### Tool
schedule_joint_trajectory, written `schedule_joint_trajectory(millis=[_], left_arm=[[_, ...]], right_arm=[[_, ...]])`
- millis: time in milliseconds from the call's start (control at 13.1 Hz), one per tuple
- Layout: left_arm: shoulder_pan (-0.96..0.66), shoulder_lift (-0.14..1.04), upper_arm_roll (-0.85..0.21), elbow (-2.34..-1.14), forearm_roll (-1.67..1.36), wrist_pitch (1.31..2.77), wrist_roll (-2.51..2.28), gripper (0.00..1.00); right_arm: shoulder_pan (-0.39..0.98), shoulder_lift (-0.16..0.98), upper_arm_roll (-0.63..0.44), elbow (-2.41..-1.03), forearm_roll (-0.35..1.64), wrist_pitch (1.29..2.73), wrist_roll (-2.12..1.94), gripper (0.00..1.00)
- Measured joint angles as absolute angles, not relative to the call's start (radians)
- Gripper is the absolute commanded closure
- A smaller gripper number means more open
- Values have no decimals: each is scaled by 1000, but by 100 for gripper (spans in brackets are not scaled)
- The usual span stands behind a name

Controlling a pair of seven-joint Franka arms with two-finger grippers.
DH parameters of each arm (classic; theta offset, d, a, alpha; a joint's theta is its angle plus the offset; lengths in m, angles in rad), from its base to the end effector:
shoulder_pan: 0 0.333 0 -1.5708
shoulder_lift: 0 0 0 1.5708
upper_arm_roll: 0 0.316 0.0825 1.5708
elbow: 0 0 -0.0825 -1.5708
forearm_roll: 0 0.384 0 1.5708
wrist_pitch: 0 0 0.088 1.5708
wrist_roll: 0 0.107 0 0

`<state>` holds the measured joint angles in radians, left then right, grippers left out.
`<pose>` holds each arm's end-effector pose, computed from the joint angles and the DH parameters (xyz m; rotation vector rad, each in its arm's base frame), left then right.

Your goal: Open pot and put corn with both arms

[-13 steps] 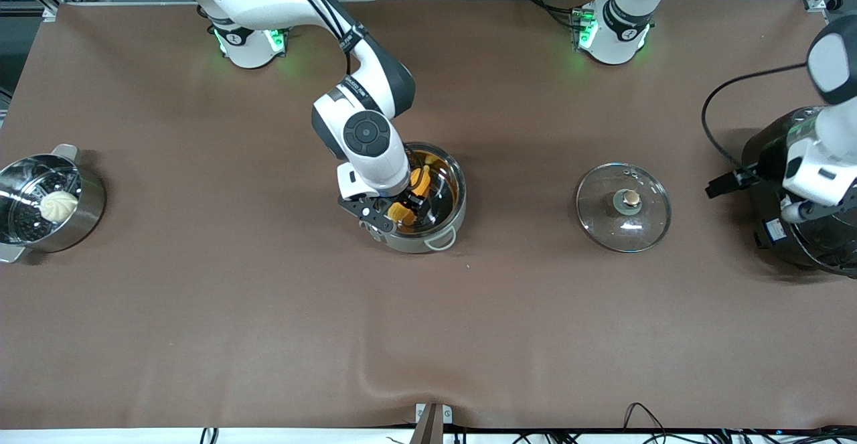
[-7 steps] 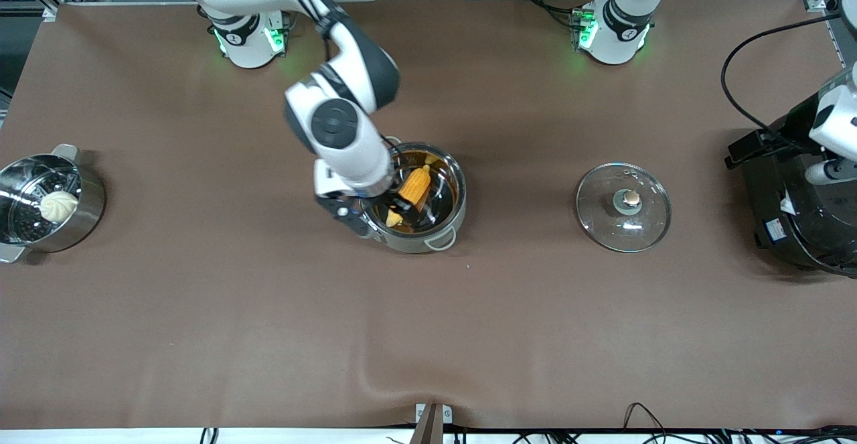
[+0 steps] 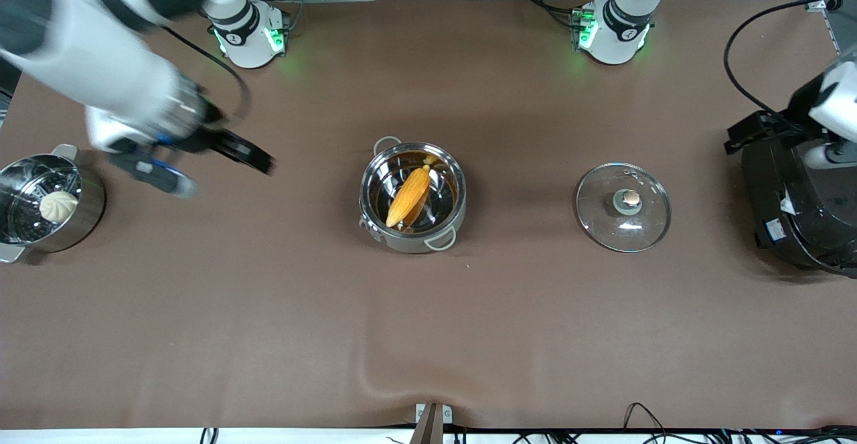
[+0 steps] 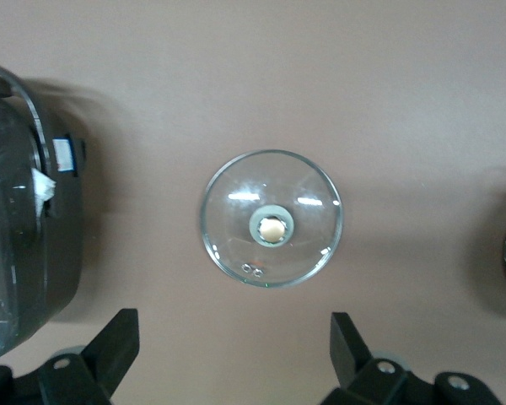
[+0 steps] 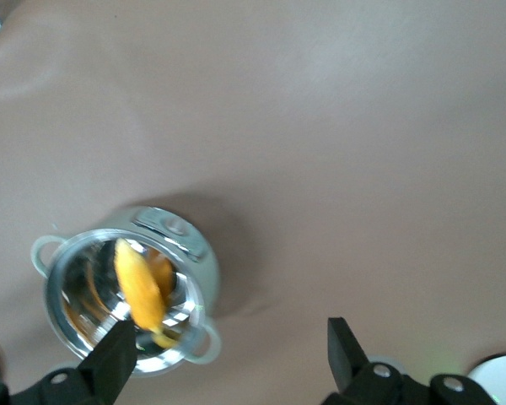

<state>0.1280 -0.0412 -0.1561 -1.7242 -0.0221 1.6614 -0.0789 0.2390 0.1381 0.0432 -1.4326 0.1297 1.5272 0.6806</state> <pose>0.5457 -0.0190 0.5820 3.1259 0.0832 -0.0358 0.5655 0.1769 0.6075 -2.9783 0.5973 0.1539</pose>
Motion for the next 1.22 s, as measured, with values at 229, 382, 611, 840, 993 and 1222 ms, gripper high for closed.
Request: schedule_joint_trajectory(millis=[229, 382, 611, 840, 993, 1222], left_arm=[[127, -42, -199, -1694, -10, 1634, -79, 0], [128, -42, -200, -1672, -9, 1622, -79, 0], [132, -42, -197, -1640, -8, 1596, -79, 0], [130, -42, -192, -1626, -8, 1570, -79, 0], [84, -36, -162, -1589, -8, 1539, -79, 0], [22, -11, -104, -1515, -8, 1492, -79, 0]], right_arm=[[150, 61, -21, -1437, 101, 1470, 368, 0], [138, 35, -106, -1443, 28, 1469, 128, 0], [133, 2, -167, -1458, -68, 1488, -67, 0], [133, -18, -181, -1465, -72, 1510, -85, 0], [133, -25, -182, -1496, -72, 1538, -85, 0], [133, -29, -183, -1546, -55, 1560, -84, 0]])
